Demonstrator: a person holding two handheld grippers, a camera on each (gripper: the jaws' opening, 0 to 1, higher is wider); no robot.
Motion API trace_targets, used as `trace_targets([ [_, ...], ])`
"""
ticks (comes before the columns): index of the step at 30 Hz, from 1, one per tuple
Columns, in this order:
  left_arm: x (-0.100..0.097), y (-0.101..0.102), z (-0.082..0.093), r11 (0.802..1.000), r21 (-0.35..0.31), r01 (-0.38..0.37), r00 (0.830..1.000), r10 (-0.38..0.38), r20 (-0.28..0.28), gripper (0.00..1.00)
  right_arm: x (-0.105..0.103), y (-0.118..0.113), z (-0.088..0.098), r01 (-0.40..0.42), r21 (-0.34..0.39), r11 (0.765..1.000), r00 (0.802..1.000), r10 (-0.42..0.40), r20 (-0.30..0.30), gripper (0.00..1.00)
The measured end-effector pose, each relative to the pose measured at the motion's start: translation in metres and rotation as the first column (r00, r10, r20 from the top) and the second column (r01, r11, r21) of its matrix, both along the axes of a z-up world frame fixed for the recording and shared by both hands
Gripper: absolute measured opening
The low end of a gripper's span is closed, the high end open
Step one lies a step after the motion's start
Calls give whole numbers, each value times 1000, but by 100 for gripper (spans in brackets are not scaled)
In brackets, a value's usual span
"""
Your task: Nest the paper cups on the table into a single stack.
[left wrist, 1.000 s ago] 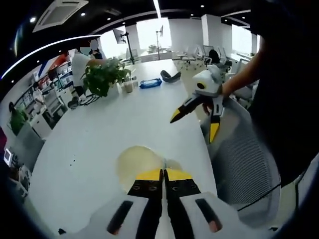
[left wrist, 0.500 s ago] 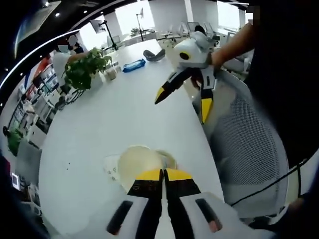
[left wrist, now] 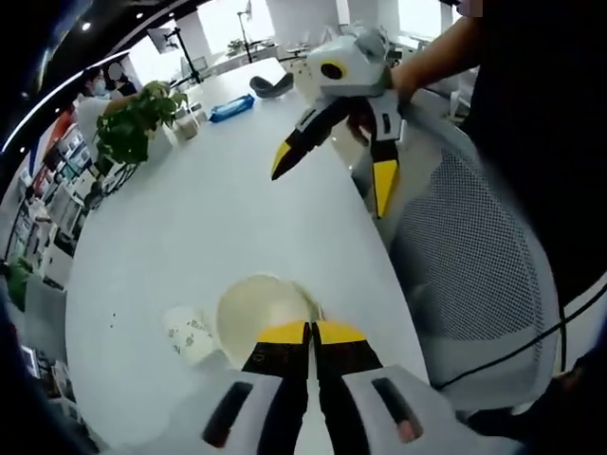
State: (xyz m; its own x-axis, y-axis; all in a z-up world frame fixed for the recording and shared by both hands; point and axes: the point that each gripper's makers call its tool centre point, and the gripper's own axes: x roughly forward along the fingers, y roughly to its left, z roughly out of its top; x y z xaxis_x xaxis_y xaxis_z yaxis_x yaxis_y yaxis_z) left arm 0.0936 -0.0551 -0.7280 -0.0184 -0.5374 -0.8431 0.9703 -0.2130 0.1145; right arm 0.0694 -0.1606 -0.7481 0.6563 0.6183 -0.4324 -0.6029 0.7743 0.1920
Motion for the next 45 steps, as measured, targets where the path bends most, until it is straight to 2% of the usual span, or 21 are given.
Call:
trace_targets([
  [15,-4,1,-19,998,57,26,998,-22,-67,0,1,-2,0,14,2,1000,1000,-14,-2,87],
  [22,-6,2,-15,998,55,37,997,-33,-67,1,1,-3,-1,13,0,1000,1000,-13,-6,87],
  [26,-3,0,-5,999,29,33,998,-31,-62,1,0,-2,-1,8,-3,1000,1000,-8,-7,87],
  [31,11,-3,5,999,-28,-26,997,24,-69,5,-1,-1,-1,5,-4,1000,1000,-5,-10,87],
  [34,26,-3,9,996,-60,-72,997,70,-39,14,-1,-1,-1,6,-3,1000,1000,-6,-12,87],
  [37,39,-2,11,989,-85,-121,992,119,-34,22,-1,-1,-1,7,-4,1000,1000,-7,-14,87],
  [39,53,-3,13,977,-121,-173,985,172,-23,29,-1,-1,-2,9,-3,1000,1000,-9,-17,87],
  [42,78,-1,14,952,-156,-263,964,266,-1,37,0,-2,-2,14,-3,1000,1000,-14,-22,87],
  [45,94,0,10,922,-172,-346,938,345,-33,44,0,-3,-4,17,-2,1000,1000,-17,-26,87],
])
